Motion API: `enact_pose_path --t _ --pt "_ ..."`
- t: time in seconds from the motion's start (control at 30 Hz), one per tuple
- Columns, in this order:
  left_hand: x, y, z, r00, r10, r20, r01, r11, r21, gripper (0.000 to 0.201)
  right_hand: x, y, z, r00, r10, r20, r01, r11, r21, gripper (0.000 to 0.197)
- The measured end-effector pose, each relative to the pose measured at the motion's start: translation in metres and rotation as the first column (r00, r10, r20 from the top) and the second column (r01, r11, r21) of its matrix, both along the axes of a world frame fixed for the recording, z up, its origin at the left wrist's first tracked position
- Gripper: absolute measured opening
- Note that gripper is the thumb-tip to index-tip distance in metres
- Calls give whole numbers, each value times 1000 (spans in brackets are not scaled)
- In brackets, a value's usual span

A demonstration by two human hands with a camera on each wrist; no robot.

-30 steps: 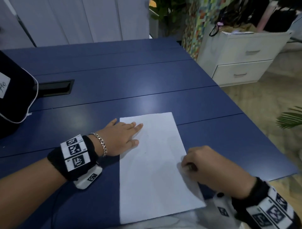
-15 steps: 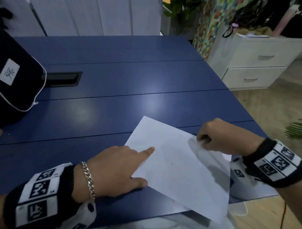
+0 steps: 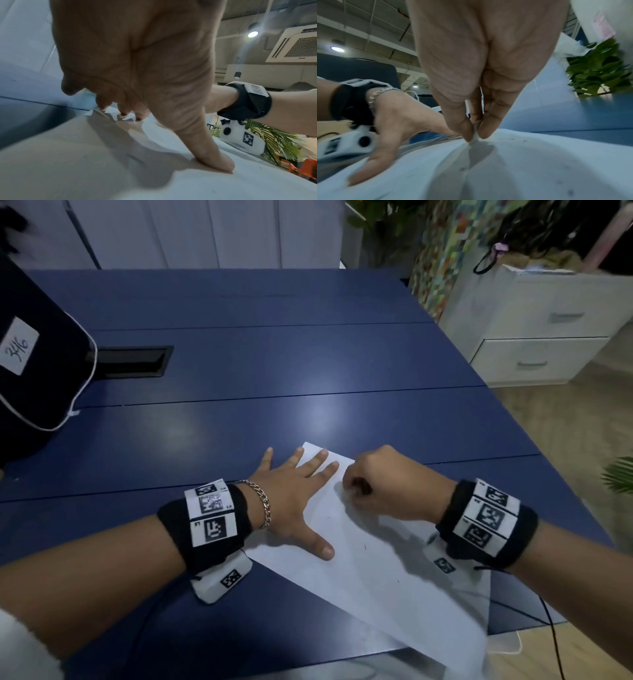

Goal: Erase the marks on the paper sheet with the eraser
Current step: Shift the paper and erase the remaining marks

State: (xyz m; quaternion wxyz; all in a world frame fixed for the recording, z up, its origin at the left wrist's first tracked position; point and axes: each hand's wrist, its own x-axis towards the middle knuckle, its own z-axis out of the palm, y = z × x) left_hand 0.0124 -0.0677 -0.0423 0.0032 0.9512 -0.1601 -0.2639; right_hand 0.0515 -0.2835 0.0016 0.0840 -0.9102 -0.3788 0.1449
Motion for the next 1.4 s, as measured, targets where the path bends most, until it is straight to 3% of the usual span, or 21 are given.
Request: enact_pose_path --t 0.1,0.27,0.4,0.57,0.73,0.87,1.0,1.1,1.23,1.4 --pt "2 0 0 1000 2 4 -2 1000 19 152 -12 1 4 989 135 -66 -140 986 -85 9" --pt "3 0 -1 1000 14 -8 -14 1000 17 153 14 -5 3 999 -10 34 11 999 -39 8" --pt "3 0 -2 1000 16 4 -16 1000 18 154 -21 1 2 987 148 -69 -153 985 -84 8" --pt "3 0 -3 1000 13 -5 -13 1000 26 155 13 -6 6 1000 -8 16 9 999 -41 9" --pt "3 0 -1 1000 11 20 -11 1000 22 157 -27 -6 3 994 104 -24 -105 993 -57 10" --pt "-2 -1 2 998 51 34 -51 998 -26 158 -46 -35 8 999 -34 2 34 999 7 11" --pt "-12 4 11 996 50 78 -47 998 -39 121 -76 -49 -4 989 -137 -54 133 988 -85 9" --pt "-26 16 19 993 -32 115 32 999 1 101 -61 -64 -5 975 -222 9 222 968 -121 7" --pt "-57 16 28 971 -155 184 144 987 72 99 -29 -80 -5 949 -312 51 316 944 -99 5" --pt "-84 -10 39 971 -185 150 181 983 38 96 6 -85 -2 927 -372 55 374 927 -38 7"
